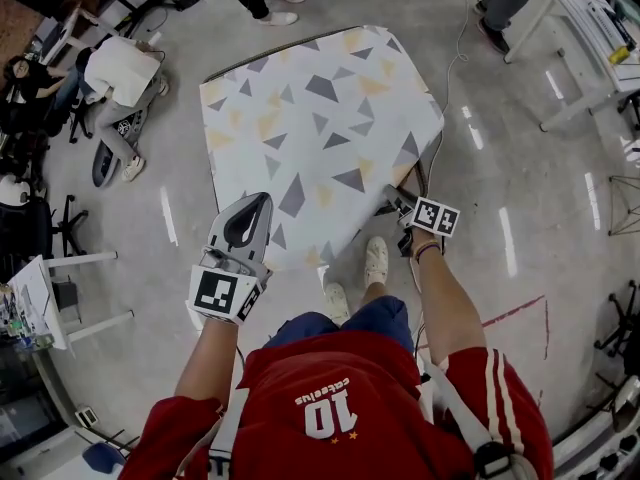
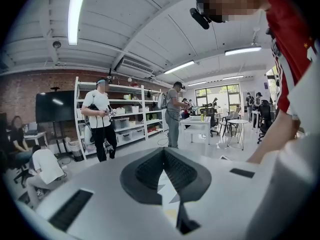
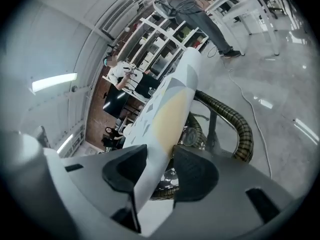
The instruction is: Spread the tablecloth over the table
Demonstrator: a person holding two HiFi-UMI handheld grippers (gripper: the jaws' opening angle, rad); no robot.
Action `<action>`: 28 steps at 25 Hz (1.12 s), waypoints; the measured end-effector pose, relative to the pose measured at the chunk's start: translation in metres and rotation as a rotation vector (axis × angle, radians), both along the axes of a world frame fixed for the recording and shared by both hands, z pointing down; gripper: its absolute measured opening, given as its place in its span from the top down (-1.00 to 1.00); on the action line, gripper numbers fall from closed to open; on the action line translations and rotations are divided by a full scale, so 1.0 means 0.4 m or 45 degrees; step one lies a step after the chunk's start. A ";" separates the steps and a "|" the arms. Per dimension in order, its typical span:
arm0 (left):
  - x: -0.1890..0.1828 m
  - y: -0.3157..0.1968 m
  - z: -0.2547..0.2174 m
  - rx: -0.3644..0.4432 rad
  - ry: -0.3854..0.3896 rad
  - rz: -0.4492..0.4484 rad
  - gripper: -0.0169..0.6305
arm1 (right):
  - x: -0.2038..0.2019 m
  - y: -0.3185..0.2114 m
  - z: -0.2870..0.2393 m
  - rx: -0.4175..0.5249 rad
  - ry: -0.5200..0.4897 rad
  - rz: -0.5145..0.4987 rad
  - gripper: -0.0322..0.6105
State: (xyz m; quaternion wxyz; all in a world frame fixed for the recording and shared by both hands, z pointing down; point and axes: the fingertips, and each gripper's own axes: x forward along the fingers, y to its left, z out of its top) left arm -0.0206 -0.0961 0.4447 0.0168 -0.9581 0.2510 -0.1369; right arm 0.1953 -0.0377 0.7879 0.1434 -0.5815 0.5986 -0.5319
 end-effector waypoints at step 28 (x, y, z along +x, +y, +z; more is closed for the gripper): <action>-0.042 -0.042 -0.030 -0.014 0.063 -0.028 0.93 | -0.076 -0.174 -0.359 0.314 0.590 -0.092 0.63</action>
